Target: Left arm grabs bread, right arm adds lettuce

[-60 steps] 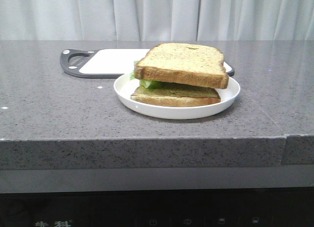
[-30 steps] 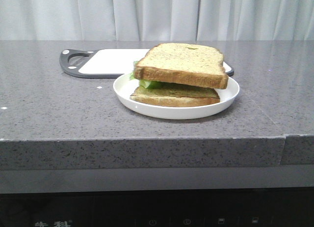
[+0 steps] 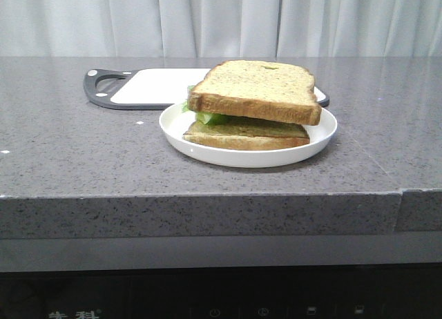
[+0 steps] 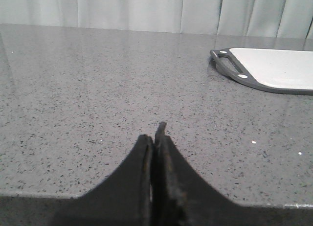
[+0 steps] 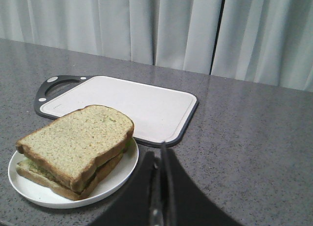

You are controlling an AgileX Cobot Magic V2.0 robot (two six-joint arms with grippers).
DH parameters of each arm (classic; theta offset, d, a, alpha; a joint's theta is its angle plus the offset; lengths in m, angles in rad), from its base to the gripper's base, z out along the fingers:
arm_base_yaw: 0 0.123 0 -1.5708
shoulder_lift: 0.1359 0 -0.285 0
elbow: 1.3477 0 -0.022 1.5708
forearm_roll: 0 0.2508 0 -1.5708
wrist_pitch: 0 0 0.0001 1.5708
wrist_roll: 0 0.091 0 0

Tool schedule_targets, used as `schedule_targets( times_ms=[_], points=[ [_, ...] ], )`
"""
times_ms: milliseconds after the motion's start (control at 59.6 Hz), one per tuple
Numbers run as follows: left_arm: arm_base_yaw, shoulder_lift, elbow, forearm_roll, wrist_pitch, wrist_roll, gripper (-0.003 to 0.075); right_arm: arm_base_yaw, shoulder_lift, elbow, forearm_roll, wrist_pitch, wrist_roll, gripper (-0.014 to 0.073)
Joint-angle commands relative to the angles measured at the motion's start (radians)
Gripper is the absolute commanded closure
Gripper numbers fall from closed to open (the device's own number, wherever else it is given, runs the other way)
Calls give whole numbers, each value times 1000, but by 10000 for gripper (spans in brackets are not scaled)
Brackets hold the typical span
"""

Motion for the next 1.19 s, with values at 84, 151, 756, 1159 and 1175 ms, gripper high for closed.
schedule_targets(
  times_ms=[84,151,756,1159,1175],
  points=[
    [0,-20,6,-7,-85,-8,741,-6,1,-27,8,-71,1,655],
    [0,-20,6,-7,-85,-8,741,-6,1,-27,8,-71,1,655],
    [0,-20,6,-7,-85,-8,741,-116,-78,128,-221,-178,349,655],
    [0,-20,6,-7,-85,-8,741,-237,-348,388,-230,-93,370,655],
    [0,-20,6,-7,-85,-8,741,-237,-357,386,-230,-76,370,655]
  ],
)
